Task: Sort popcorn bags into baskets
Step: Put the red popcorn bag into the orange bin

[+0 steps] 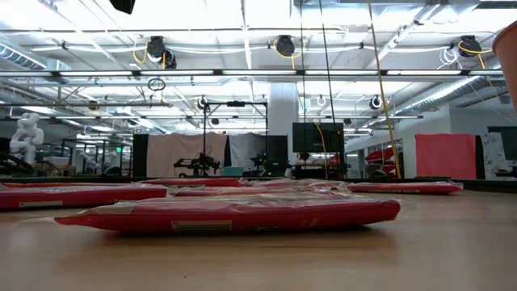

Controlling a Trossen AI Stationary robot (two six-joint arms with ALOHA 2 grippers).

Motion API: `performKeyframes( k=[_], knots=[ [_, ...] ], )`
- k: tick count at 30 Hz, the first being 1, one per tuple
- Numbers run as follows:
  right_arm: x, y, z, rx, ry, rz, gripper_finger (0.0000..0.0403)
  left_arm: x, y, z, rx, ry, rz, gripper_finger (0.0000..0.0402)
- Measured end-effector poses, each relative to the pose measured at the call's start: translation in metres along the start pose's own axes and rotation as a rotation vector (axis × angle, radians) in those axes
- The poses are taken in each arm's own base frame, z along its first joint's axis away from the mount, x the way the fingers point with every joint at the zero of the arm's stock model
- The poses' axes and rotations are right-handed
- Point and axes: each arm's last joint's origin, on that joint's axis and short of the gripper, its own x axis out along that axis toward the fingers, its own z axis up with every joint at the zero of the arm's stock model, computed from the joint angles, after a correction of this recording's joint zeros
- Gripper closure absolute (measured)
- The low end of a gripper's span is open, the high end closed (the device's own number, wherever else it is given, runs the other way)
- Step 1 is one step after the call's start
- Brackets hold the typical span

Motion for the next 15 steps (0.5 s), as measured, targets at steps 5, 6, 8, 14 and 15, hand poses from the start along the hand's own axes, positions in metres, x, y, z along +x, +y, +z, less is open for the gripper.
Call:
performKeyframes(
  k=[5,6,8,14,15],
  knots=[
    [0.022,0.017,-0.004,0.036,0.109,-0.016,0.0392,0.005,0.003,-0.002,-0.023,0.026,-0.018,0.0163],
    [0.022,0.019,-0.007,0.034,0.120,-0.014,0.0392,0.006,0.003,-0.002,-0.030,0.029,-0.020,0.0163],
    [0.021,0.022,-0.012,0.056,0.121,-0.012,0.0392,0.008,0.004,-0.002,-0.048,0.030,-0.018,0.0163],
    [0.010,0.028,-0.034,0.075,0.060,-0.012,0.0392,0.008,0.004,-0.001,-0.112,0.029,-0.017,0.0163],
    [0.009,0.029,-0.038,0.077,0.056,-0.013,0.0392,0.008,0.004,-0.002,-0.122,0.030,-0.018,0.0163]
  ],
)
